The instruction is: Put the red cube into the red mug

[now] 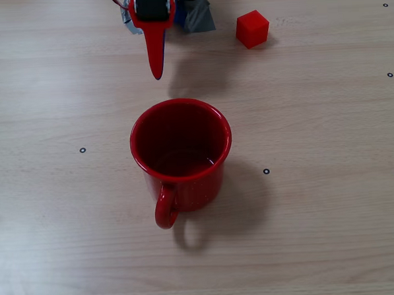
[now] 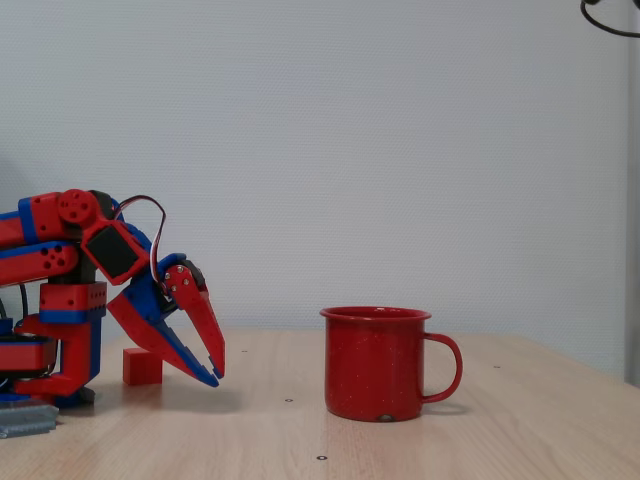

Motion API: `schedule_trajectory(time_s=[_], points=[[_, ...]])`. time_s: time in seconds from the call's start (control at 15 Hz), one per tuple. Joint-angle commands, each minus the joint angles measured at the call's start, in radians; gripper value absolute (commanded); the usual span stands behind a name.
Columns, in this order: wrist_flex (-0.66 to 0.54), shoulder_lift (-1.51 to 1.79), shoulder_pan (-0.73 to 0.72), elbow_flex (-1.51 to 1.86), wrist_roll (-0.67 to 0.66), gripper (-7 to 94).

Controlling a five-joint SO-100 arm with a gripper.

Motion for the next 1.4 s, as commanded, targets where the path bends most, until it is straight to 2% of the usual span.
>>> schedule_trajectory(time_s=[0.0, 0.13, 0.33, 0.47, 0.53, 0.67, 0.87, 1.07, 1.13, 1.2, 1.27, 1.33], points=[[-0.038, 0.054, -0.072, 0.034, -0.072, 0], [-0.098, 0.023, -0.153, 0.025, -0.034, 0], [-0.135, -0.17, -0.218, -0.161, -0.046, 0], [-0.1, -0.345, -0.267, -0.341, -0.064, 2], [-0.055, -0.413, -0.307, -0.42, -0.048, 8], [0.038, -0.506, -0.374, -0.522, -0.008, 14], [0.298, -0.696, -0.497, -0.769, 0.046, 11], [0.5, -0.793, -0.637, -0.92, 0.127, 23], [0.517, -0.799, -0.689, -0.93, 0.169, 20], [0.532, -0.81, -0.738, -0.931, 0.222, 11], [0.535, -0.828, -0.784, -0.931, 0.261, 7], [0.522, -0.844, -0.833, -0.931, 0.29, 6]])
